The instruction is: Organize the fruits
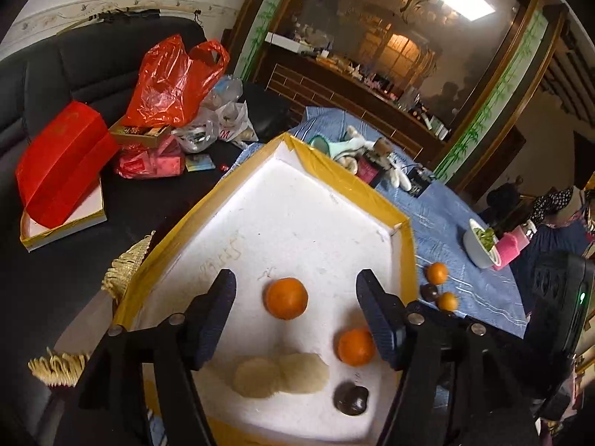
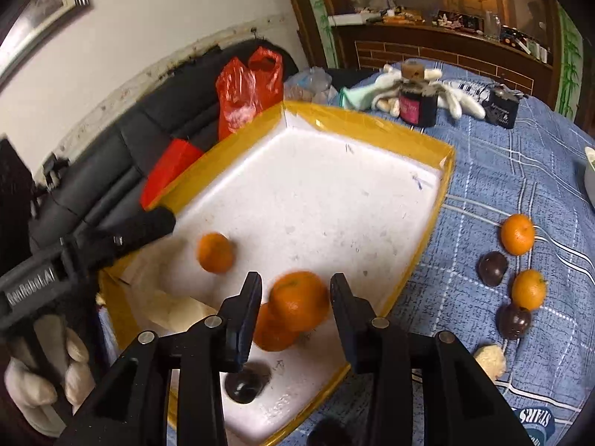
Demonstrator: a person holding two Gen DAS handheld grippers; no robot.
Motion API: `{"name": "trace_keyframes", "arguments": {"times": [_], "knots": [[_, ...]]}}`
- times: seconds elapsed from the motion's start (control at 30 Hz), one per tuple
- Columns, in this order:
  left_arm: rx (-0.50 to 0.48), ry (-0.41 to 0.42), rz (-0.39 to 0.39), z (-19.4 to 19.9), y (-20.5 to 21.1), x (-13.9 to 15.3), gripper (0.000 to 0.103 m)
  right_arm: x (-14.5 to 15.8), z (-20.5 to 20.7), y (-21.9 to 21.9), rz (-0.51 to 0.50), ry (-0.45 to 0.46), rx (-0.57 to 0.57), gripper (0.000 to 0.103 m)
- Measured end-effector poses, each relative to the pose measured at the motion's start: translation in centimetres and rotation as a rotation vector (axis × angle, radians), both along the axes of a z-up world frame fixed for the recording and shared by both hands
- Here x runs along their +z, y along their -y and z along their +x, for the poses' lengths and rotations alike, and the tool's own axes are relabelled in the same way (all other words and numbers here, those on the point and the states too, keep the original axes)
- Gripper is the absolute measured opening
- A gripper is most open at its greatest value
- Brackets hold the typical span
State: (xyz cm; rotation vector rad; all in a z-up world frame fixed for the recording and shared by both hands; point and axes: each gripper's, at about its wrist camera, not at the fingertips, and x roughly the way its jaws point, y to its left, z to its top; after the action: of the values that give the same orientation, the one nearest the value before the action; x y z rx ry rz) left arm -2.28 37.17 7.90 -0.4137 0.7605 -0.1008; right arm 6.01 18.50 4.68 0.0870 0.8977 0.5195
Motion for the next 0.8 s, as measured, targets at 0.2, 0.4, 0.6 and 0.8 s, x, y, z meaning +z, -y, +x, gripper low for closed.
{"name": "trace_keyframes", "arguments": {"times": [0.2,0.4,0.6,0.8], "knots": [[0.012,0.027,-0.034,-2.2,0.1,0.9,0.070,2.1,-2.2,2.9,0.031,0.055,-0.028,0.045],[0.018,0.024,-0.094,-3.6,-0.1,0.7,0.072,-0.6,-5.3,5.6,-0.051,0.017,-0.026,0.045],[-0.015,0.013,-0.077,-4.0,1.2,0.6,0.072,-3.3,-7.3,5.0,-0.087,-0.005,0.036,0.042],[-0.033,0.021,-0.062,-4.4,2.3,1.0,0.072,-3.7,-7.7,3.5,-0.088,-0.005,0.097,0.042]]}}
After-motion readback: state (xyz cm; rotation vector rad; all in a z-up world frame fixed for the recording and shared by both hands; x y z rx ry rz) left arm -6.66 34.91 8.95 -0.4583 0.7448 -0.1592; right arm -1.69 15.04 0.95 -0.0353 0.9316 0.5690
